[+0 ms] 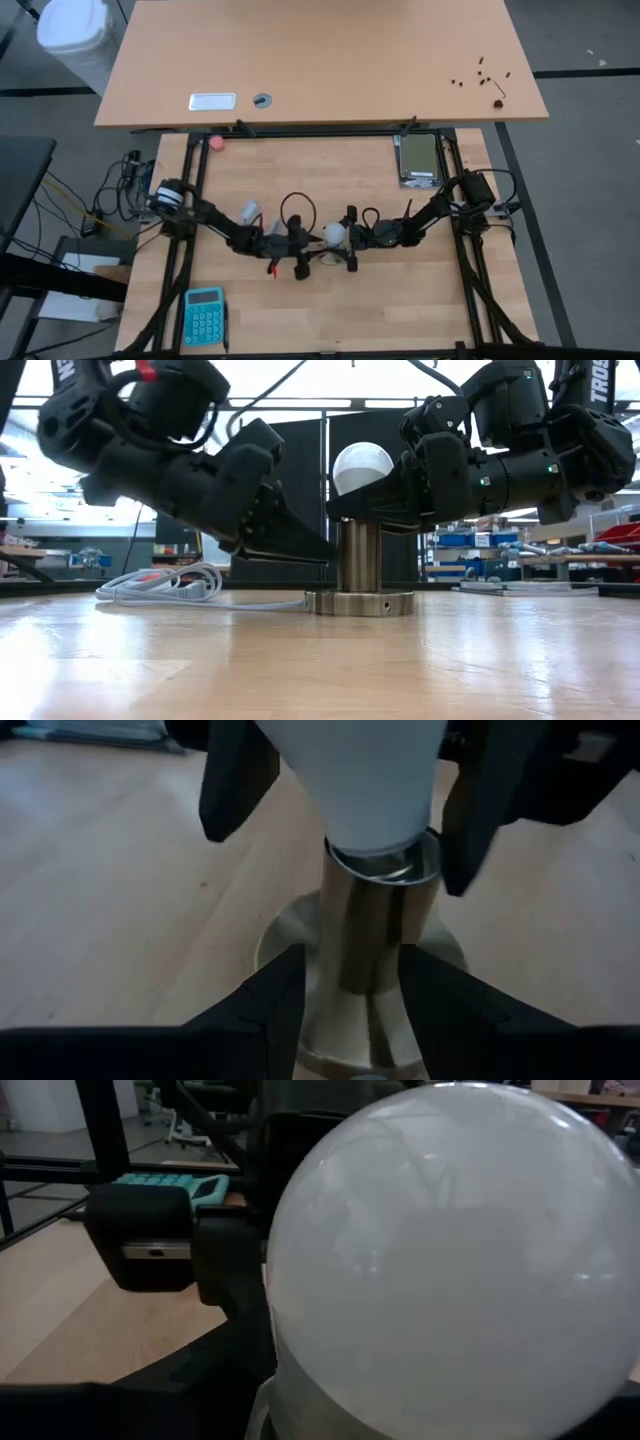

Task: Screw lightbulb
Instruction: Insert the lightbulb into the lamp holder

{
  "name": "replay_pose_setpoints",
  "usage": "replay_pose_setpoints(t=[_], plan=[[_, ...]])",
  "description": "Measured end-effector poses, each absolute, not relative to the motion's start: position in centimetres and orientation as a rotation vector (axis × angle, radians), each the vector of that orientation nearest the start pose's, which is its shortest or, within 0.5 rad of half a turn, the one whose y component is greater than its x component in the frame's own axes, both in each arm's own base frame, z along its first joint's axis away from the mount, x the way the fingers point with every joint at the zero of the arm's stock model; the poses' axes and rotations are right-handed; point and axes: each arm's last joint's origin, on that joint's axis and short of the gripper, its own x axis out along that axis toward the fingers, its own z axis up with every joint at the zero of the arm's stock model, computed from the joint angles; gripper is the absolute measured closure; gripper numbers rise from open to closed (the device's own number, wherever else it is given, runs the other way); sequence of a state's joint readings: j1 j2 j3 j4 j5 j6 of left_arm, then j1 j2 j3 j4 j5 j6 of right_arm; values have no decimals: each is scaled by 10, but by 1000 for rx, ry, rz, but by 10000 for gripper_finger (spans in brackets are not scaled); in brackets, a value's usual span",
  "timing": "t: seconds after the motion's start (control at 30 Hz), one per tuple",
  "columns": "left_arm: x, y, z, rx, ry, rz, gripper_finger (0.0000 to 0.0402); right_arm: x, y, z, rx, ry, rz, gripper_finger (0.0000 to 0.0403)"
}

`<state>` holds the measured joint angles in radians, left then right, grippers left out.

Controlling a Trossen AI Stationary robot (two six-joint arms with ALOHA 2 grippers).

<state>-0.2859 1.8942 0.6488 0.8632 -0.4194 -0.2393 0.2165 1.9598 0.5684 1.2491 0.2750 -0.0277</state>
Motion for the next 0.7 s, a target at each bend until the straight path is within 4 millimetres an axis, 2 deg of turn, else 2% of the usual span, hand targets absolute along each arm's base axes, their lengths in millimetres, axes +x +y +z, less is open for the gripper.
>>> replay_pose_setpoints(t=[0.17, 0.37, 0.53, 0.7], plan=[[309, -91, 101, -104, 301, 171, 231, 312, 61, 104, -63, 133, -56, 97], [302, -93, 98, -120, 229, 192, 231, 312, 61, 105, -63, 131, -56, 97], [312, -96, 82, -132, 217, 192, 231, 312, 61, 105, -63, 129, -56, 97], [323, -100, 77, -117, 200, 192, 231, 312, 61, 105, -61, 129, -56, 97]])
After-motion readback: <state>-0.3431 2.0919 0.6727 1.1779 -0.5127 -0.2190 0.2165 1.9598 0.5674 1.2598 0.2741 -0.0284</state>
